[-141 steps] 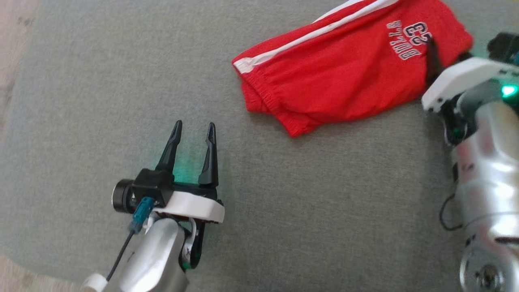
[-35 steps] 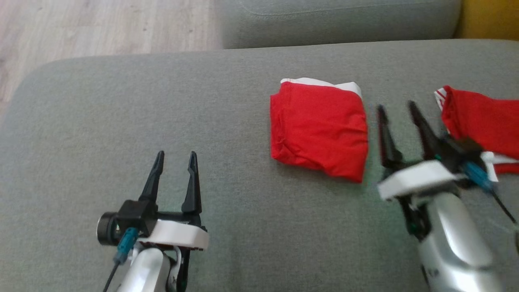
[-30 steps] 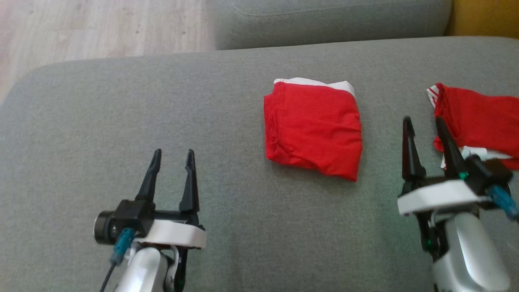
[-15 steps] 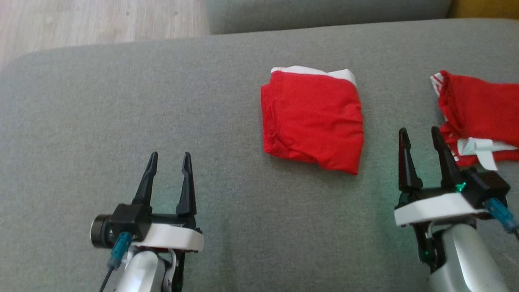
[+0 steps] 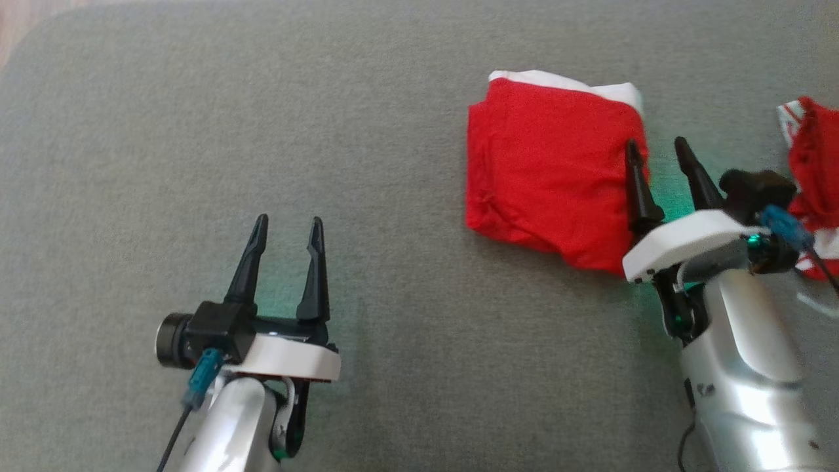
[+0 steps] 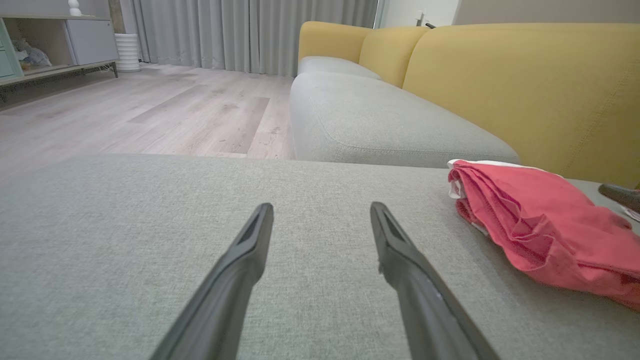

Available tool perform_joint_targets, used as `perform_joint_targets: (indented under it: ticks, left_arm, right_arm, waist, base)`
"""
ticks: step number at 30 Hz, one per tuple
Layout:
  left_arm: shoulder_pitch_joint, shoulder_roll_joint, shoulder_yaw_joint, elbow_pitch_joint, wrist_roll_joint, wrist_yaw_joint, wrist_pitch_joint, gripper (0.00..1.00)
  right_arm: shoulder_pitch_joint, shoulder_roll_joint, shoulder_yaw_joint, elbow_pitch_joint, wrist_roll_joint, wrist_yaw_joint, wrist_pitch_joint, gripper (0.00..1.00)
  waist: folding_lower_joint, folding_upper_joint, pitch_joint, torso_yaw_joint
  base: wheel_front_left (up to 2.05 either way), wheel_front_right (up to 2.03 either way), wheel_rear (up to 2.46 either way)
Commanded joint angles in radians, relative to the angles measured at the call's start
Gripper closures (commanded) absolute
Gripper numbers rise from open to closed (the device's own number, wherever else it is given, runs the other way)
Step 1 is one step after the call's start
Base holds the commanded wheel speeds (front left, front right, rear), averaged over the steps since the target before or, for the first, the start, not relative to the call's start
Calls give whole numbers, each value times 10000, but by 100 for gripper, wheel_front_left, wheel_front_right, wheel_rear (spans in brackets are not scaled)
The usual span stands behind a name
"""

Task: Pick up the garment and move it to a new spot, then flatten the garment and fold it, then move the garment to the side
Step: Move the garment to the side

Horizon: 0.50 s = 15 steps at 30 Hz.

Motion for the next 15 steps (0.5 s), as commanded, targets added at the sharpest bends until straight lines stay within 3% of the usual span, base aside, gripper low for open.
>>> perform_joint_targets:
  ticks: [1, 6, 11, 12, 15]
  left_arm:
    - [-316, 36, 232, -231, -53, 58, -53, 0]
    - [-437, 36, 18, -198, -171, 141, -53, 0]
    - [-428, 36, -1, -148, -191, 210, -53, 0]
    - [-409, 36, 20, -130, -184, 219, -53, 0]
    - [-337, 36, 118, -76, -106, 241, -53, 0]
  right_arm:
    - [-312, 14, 214, -101, 100, -7, 116, 0]
    - [-784, 14, 235, 1310, 221, -7, 893, 0]
    - [-960, 15, 696, 2248, 483, -7, 969, 0]
    - [-1001, 15, 835, 2346, 466, -7, 876, 100]
    - [-1142, 15, 1064, 2502, 214, -7, 395, 100]
  waist:
    - [-2, 0, 175, 190]
    - [-2, 0, 304, 450]
    - [-2, 0, 235, 494]
    - [-2, 0, 193, 467]
    - [-2, 0, 18, 311]
  base:
    - [0, 0, 0]
    - [0, 0, 0]
    - [0, 0, 0]
    - [0, 0, 0]
    - [0, 0, 0]
